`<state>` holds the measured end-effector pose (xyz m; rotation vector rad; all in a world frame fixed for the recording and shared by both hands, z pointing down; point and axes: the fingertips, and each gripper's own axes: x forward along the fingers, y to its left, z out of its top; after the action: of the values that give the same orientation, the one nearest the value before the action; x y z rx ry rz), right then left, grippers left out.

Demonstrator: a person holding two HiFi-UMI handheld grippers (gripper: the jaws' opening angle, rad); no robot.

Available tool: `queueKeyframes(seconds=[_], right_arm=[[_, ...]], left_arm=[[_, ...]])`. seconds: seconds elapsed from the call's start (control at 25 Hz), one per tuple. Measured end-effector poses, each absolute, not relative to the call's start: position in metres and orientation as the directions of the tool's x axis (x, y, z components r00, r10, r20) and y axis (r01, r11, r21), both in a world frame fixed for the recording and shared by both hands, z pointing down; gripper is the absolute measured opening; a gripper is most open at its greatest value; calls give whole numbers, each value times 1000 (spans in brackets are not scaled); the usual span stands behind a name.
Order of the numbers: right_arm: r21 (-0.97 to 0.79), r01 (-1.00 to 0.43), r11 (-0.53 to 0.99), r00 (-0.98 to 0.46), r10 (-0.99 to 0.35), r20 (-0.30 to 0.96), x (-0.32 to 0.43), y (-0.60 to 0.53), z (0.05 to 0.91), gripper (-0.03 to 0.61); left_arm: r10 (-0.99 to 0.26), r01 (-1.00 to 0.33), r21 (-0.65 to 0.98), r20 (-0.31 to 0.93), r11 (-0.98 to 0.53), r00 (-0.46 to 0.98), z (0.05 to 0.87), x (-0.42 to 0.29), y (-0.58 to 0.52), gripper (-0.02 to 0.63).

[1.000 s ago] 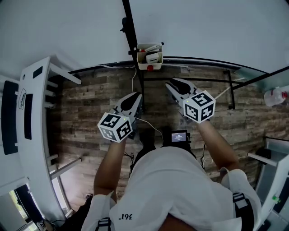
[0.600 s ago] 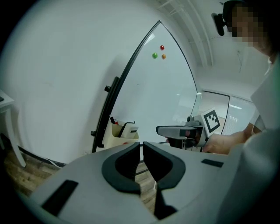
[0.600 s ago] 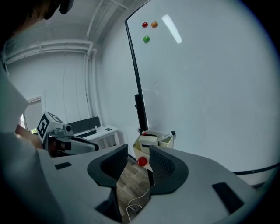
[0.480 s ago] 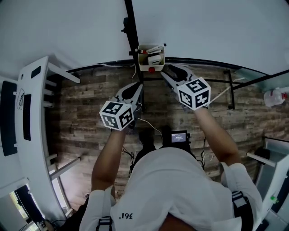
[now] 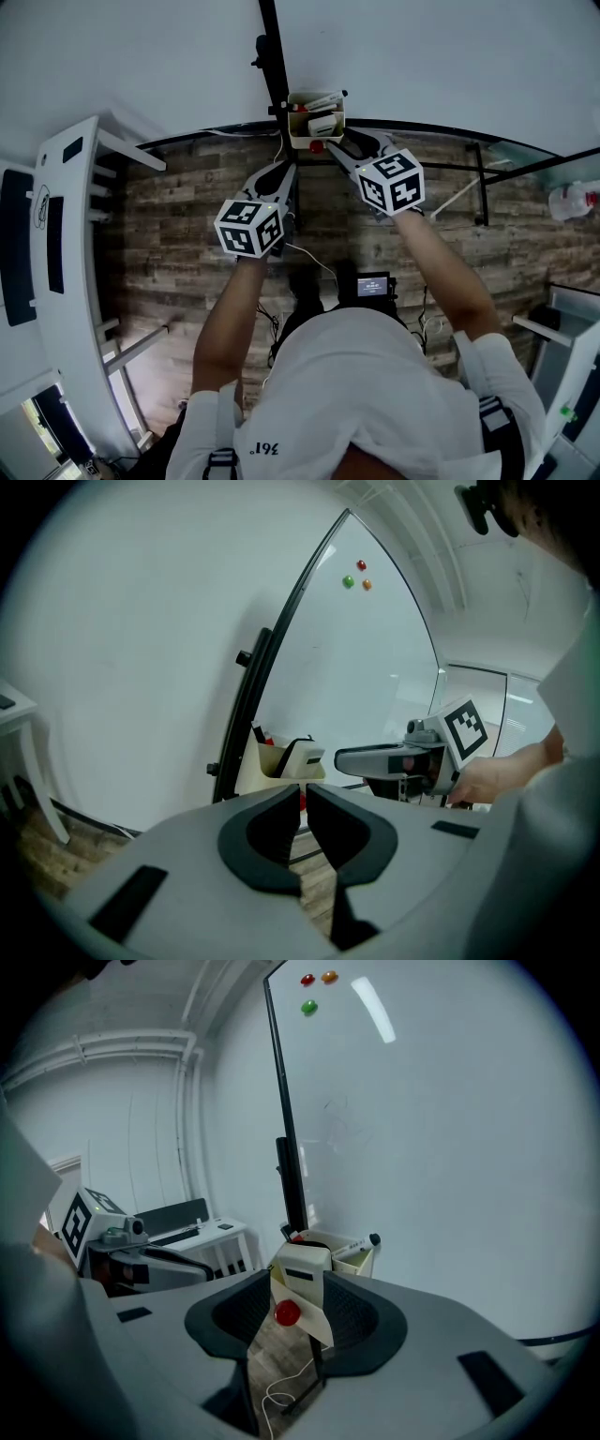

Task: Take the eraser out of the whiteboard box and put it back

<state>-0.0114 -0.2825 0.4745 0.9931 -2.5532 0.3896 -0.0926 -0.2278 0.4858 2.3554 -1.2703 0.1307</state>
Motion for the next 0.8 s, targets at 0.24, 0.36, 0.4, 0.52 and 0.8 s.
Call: queueKeyframes(seconds=[0.24, 0.36, 0.4, 0.52, 0.8], right_arm=[[-87, -718, 691, -648, -616, 447, -22, -300, 484, 224], [-72, -729, 681, -632, -628, 453, -27, -303, 488, 257], [-69, -732, 677, -627, -632, 455, -28, -304, 489, 265], [-60, -741, 669, -615, -641, 460, -32, -308, 493, 272], [-64, -778, 625, -576, -668, 471, -34, -315, 499, 272]], left_arm=[[-771, -815, 346, 294, -466, 565, 489, -90, -245, 9], [-769, -815, 339, 297, -469, 566, 490, -88, -249, 9], [-769, -817, 336, 300, -469, 565, 491, -88, -251, 9], [-769, -823, 325, 313, -465, 558, 496, -88, -256, 11], [-751, -814, 336, 329, -474, 573, 504, -83, -256, 11]])
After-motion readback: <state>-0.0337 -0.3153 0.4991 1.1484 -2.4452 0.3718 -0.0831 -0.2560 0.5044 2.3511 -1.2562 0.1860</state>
